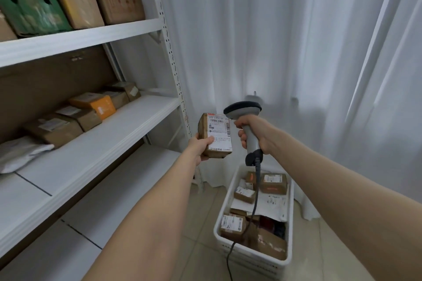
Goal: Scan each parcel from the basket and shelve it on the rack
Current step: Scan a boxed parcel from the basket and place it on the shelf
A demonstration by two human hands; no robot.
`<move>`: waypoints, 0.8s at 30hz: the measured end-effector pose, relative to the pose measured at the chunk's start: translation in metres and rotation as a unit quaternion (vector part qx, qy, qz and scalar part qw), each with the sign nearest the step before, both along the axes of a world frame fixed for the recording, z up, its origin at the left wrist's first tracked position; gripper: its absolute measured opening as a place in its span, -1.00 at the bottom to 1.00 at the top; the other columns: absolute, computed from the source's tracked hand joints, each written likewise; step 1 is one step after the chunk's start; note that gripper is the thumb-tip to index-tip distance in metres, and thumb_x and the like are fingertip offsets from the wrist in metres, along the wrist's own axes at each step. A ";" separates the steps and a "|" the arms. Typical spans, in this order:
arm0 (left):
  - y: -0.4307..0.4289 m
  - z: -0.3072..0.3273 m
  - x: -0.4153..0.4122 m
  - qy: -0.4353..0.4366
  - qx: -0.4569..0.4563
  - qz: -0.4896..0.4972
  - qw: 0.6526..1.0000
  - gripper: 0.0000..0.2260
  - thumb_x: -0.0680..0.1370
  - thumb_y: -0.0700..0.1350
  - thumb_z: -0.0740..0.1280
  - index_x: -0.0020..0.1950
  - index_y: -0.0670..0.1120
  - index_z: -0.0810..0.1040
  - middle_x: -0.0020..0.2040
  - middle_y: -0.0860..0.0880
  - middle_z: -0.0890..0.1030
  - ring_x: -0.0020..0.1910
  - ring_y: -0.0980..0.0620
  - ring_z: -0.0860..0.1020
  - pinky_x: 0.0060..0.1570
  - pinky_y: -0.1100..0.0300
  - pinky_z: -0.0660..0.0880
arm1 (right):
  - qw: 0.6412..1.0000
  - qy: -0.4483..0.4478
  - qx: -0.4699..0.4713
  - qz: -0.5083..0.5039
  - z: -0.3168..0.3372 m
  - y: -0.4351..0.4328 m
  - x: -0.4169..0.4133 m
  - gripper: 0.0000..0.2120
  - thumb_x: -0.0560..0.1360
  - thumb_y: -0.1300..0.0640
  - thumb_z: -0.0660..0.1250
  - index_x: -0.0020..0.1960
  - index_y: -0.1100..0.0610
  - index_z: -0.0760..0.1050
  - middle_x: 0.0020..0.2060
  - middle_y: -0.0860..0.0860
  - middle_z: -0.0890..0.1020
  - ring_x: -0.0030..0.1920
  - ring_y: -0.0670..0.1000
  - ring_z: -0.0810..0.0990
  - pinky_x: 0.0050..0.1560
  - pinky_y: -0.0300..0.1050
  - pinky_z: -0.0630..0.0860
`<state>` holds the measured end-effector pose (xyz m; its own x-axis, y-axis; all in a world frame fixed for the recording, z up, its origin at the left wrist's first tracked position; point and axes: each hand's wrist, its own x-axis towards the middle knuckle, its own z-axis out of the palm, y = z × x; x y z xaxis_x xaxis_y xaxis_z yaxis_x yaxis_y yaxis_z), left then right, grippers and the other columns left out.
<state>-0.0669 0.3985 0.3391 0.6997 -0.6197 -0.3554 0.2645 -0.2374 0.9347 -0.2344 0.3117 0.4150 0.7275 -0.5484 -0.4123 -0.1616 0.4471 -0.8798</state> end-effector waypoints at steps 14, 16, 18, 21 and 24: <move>0.092 0.008 0.096 -0.002 0.004 0.040 0.999 -0.60 0.57 -0.20 0.32 0.40 -0.06 0.38 0.24 -0.14 0.58 0.14 -0.13 0.57 0.13 -0.09 0.51 | 0.998 0.011 -0.018 0.059 0.011 0.076 0.108 -0.90 0.52 0.20 0.29 -0.17 0.17 0.44 -0.53 0.00 0.48 -0.60 -0.09 0.39 -0.54 -0.31 0.42; 0.104 0.008 0.107 -0.002 0.005 0.044 0.999 -0.60 0.57 -0.19 0.33 0.40 -0.07 0.38 0.24 -0.14 0.58 0.16 -0.15 0.56 0.19 -0.13 0.49 | 0.998 0.012 -0.025 0.065 0.012 0.087 0.121 -0.91 0.52 0.20 0.29 -0.16 0.17 0.45 -0.54 0.00 0.48 -0.60 -0.09 0.39 -0.54 -0.31 0.42; 0.116 0.008 0.118 -0.005 0.008 0.048 0.999 -0.60 0.57 -0.18 0.33 0.40 -0.07 0.38 0.24 -0.14 0.58 0.17 -0.15 0.56 0.21 -0.15 0.48 | 0.997 0.011 -0.033 0.069 0.013 0.098 0.134 -0.90 0.52 0.20 0.28 -0.17 0.17 0.45 -0.55 0.00 0.48 -0.60 -0.09 0.39 -0.54 -0.30 0.42; 0.135 0.008 0.133 -0.003 0.008 0.053 0.999 -0.61 0.57 -0.17 0.33 0.39 -0.05 0.39 0.24 -0.12 0.58 0.16 -0.13 0.56 0.22 -0.15 0.47 | 0.997 0.009 -0.032 0.070 0.011 0.116 0.153 -0.88 0.53 0.20 0.27 -0.19 0.18 0.45 -0.56 0.00 0.47 -0.62 -0.09 0.39 -0.56 -0.30 0.40; 0.154 0.008 0.149 -0.001 0.005 0.060 0.998 -0.61 0.57 -0.18 0.33 0.38 -0.05 0.40 0.24 -0.11 0.58 0.08 -0.09 0.58 0.19 -0.13 0.50 | 0.998 0.000 -0.018 0.068 0.007 0.133 0.174 -0.88 0.53 0.20 0.27 -0.19 0.18 0.44 -0.56 0.00 0.46 -0.63 -0.08 0.38 -0.57 -0.31 0.39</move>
